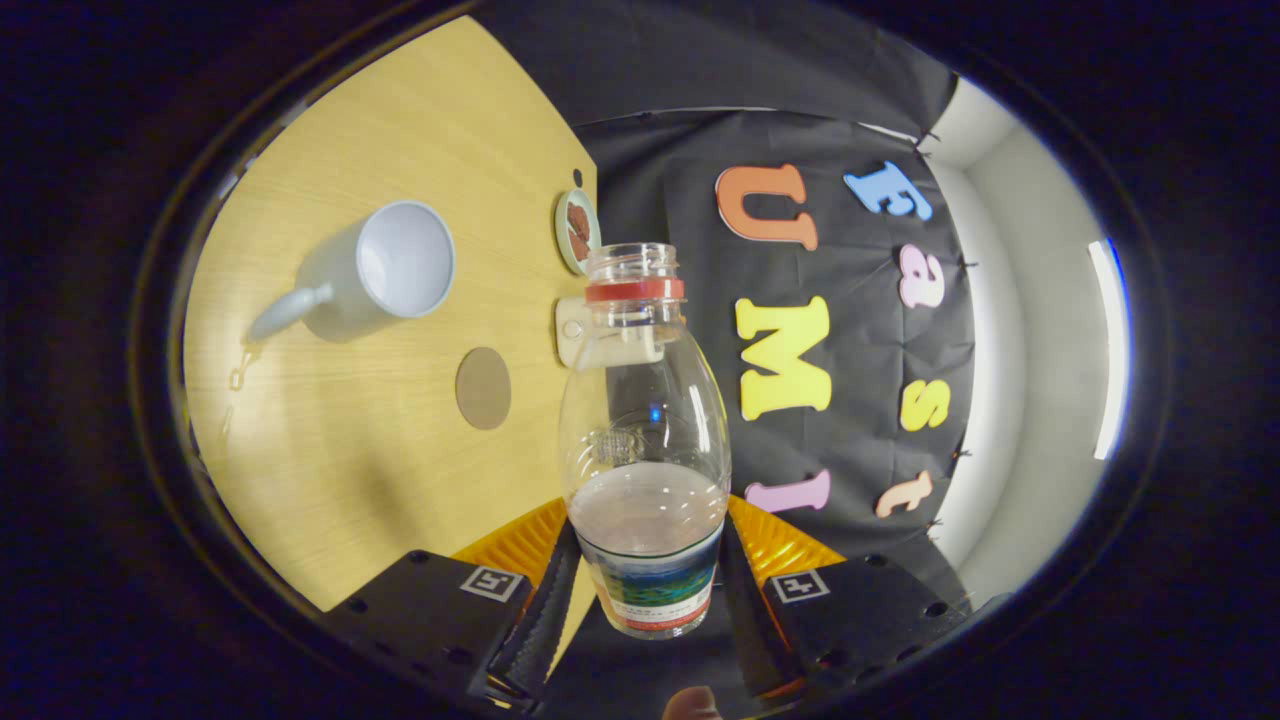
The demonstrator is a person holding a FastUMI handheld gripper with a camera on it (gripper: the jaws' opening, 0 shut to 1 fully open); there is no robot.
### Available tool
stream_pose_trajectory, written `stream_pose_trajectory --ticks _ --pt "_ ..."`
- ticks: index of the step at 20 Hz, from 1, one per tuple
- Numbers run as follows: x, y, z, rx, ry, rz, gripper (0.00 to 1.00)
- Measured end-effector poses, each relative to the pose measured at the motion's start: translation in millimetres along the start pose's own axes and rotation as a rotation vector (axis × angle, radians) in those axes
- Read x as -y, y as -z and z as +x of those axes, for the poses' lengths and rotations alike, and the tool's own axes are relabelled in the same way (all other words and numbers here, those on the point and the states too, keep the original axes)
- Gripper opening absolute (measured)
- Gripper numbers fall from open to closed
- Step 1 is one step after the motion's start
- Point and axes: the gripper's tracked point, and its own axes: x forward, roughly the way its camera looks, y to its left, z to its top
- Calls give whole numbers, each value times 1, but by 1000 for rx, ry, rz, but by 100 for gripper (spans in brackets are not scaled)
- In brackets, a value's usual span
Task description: Take the bottle from table, then pour the juice into the cup, finally place the bottle on the coaster
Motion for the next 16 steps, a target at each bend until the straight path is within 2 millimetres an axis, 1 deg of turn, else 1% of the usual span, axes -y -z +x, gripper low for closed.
stream_pose_trajectory --ticks 5,9,10,13,14,16 --pt "-2 4 -5 28 -121 388 76" --pt "3 2 -1 69 -210 732 76" --pt "8 2 -1 84 -221 808 76" --pt "36 3 8 134 -204 984 76" --pt "48 4 14 151 -187 1023 76" --pt "61 3 31 183 -167 1082 75"
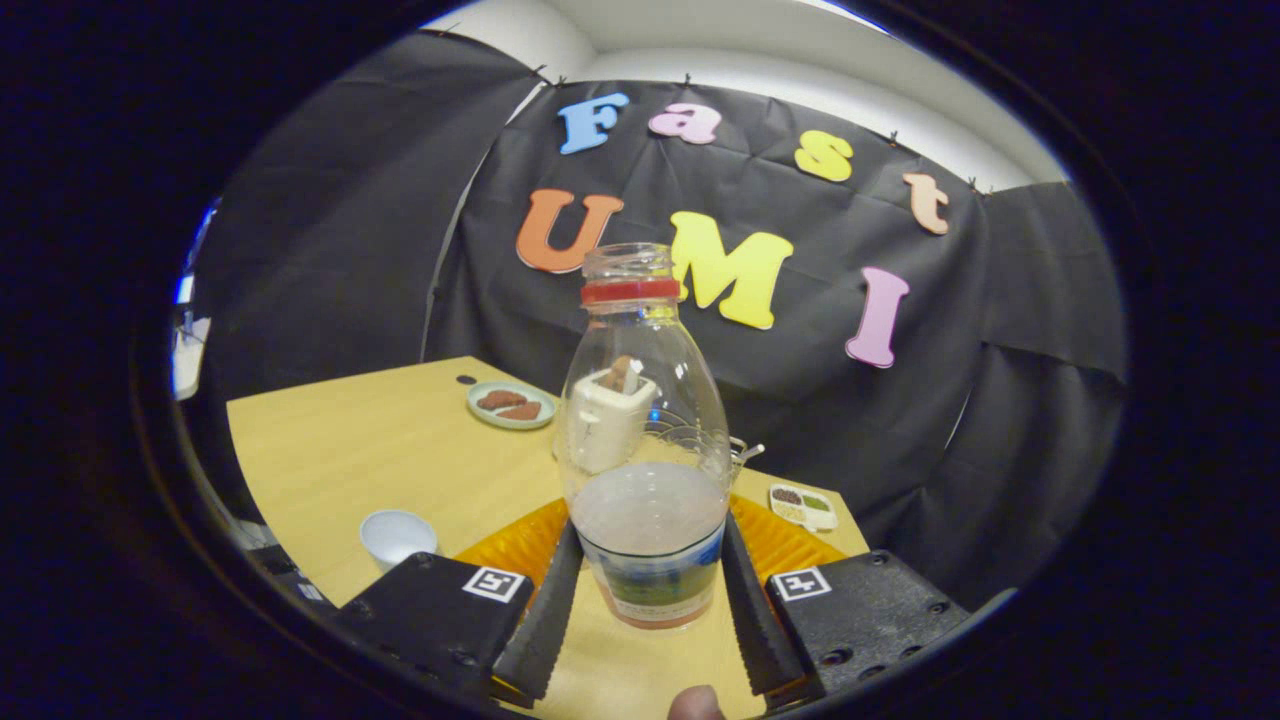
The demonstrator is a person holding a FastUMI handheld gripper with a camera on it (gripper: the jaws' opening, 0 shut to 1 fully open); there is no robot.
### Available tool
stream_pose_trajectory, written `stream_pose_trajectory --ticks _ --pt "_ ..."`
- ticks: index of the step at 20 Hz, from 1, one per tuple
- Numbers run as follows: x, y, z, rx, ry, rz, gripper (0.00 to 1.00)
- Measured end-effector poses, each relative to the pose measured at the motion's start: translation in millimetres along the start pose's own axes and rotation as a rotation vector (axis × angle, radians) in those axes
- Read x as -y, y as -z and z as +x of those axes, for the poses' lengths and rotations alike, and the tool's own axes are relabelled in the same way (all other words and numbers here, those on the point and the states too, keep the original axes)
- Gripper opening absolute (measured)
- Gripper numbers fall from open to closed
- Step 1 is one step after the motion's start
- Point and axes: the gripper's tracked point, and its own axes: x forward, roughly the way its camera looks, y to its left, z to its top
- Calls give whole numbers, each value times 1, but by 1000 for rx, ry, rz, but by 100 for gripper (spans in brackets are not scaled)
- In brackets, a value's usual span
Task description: Take the bottle from table, then pour the juice into the cup, finally place the bottle on the coaster
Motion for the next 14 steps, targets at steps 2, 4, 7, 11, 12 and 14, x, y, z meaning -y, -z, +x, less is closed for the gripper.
stream_pose_trajectory --ticks 2,4,7,11,12,14 --pt "1 -2 19 11 -16 48 75" --pt "-2 -5 38 21 -37 91 75" --pt "-10 1 72 30 -61 138 75" --pt "-32 12 121 15 -102 207 75" --pt "-38 16 132 11 -111 224 75" --pt "-51 28 151 -2 -124 243 76"
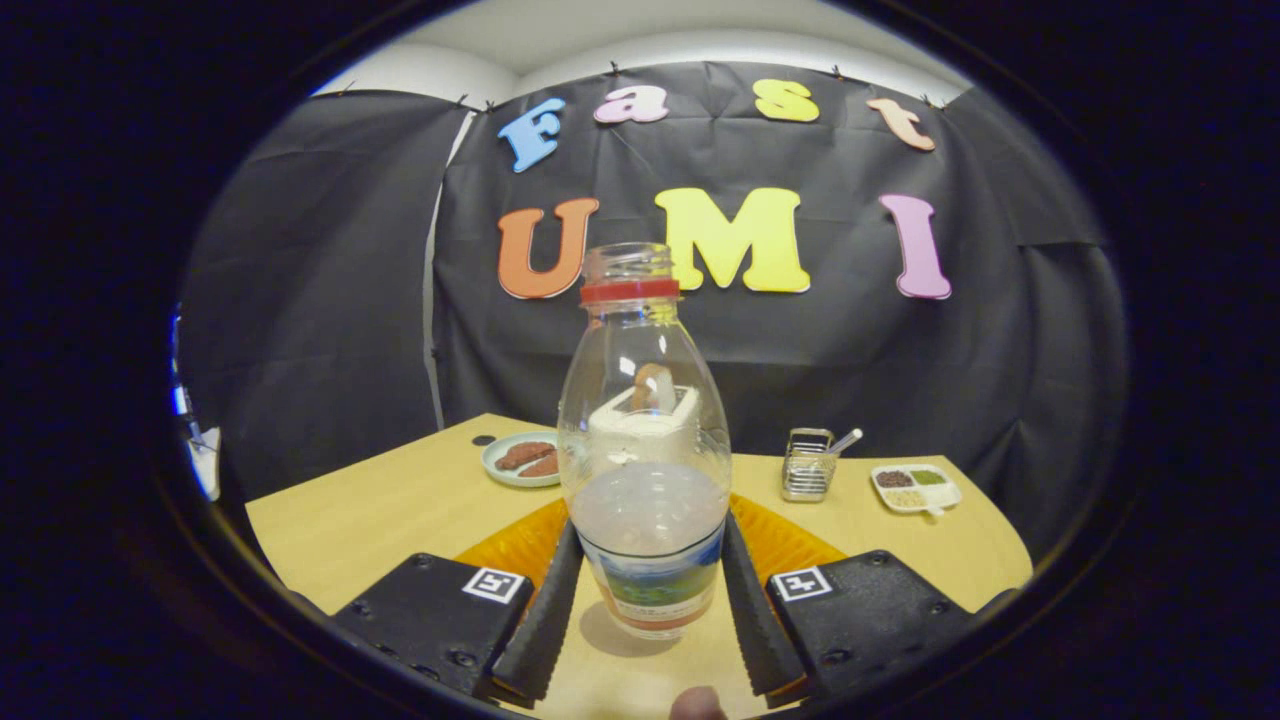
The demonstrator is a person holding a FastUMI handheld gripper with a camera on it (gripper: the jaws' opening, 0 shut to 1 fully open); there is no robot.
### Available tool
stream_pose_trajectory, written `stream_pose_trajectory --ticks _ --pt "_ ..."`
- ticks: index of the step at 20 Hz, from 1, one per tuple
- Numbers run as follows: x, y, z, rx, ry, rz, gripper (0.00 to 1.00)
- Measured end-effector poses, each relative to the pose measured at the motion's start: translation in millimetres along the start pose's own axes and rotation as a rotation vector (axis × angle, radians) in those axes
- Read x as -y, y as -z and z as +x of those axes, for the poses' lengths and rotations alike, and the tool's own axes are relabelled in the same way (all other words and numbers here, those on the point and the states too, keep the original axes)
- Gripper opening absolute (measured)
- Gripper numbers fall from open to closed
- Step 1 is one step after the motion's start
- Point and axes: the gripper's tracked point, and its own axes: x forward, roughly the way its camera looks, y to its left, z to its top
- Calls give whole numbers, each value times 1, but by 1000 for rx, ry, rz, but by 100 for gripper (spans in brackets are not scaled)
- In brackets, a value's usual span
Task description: Take the bottle from table, then pour the juice into the cup, finally place the bottle on the coaster
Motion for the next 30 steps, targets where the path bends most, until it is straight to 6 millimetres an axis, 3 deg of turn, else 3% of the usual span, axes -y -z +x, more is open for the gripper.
stream_pose_trajectory --ticks 5,11,22,25,30 --pt "-9 39 31 -55 7 7 77" --pt "-11 68 41 -78 16 29 79" --pt "-5 89 45 -56 53 33 83" --pt "-4 96 46 -78 56 33 91" --pt "-6 86 32 -67 73 12 91"
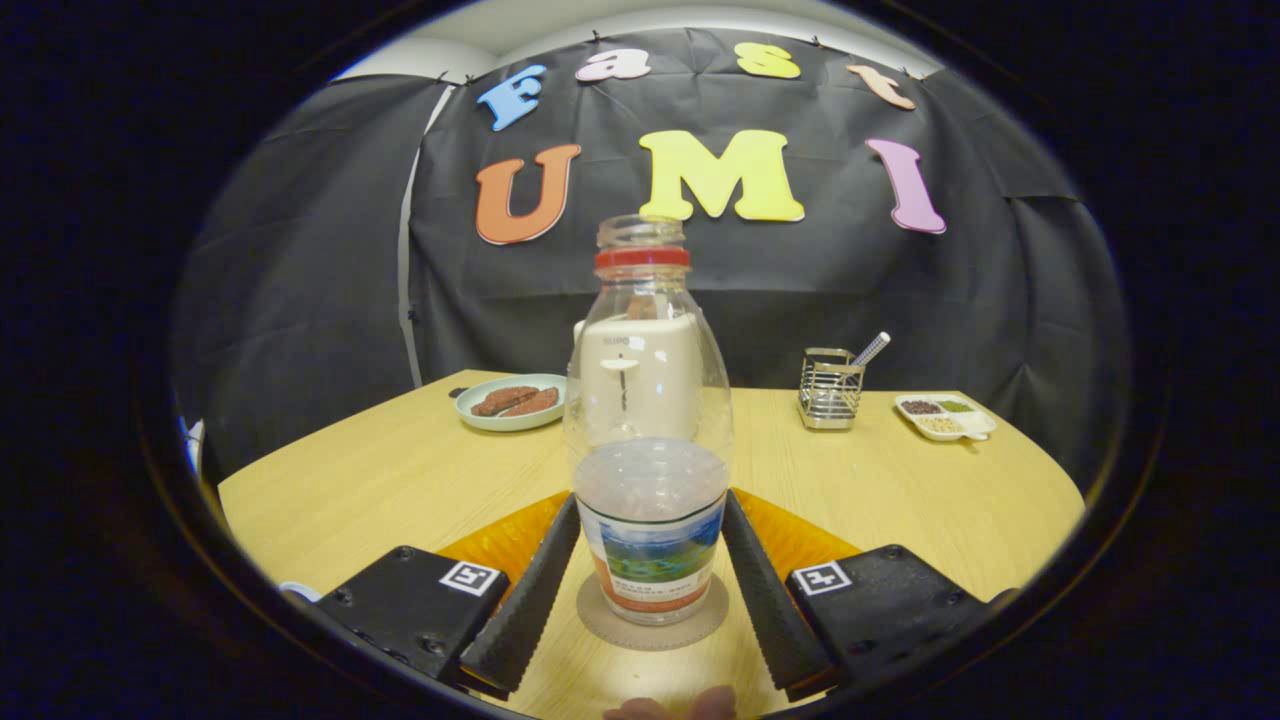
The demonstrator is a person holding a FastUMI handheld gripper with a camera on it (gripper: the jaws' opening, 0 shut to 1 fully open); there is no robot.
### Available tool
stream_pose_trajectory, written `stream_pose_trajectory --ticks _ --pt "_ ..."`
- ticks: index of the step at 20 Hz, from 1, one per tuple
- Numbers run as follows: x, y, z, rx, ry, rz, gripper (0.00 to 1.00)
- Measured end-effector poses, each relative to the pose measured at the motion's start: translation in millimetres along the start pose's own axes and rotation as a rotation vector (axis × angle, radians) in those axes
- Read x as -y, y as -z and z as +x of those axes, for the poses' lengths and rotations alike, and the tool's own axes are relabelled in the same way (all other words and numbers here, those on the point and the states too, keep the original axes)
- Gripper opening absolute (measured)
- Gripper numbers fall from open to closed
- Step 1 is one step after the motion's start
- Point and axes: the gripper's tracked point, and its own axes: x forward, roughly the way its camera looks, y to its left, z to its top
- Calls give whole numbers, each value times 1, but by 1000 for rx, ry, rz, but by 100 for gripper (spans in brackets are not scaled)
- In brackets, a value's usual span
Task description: Take the bottle from table, then pour the juice into the cup, finally place the bottle on the coaster
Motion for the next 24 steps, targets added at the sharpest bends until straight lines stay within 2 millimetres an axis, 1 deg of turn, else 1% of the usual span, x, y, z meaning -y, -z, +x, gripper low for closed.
stream_pose_trajectory --ticks 3,6,9,10,11,12,13,14,15,16,17,20,22,24 --pt "3 -13 -18 26 26 -35 91" --pt "4 -28 -40 68 47 -44 91" --pt "-2 -45 -64 111 55 -79 91" --pt "-4 -51 -72 123 59 -92 93" --pt "-4 -59 -77 142 61 -94 100" --pt "-3 -66 -81 161 84 -92 100" --pt "0 -67 -80 165 91 -88 100" --pt "-3 -64 -75 164 90 -74 100" --pt "-5 -57 -70 137 90 -53 100" --pt "-12 -50 -67 117 66 -22 100" --pt "-13 -49 -67 107 60 -9 100" --pt "-21 -67 -79 138 34 -16 100" --pt "-27 -73 -92 149 12 21 100" --pt "-30 -86 -106 171 -5 85 100"
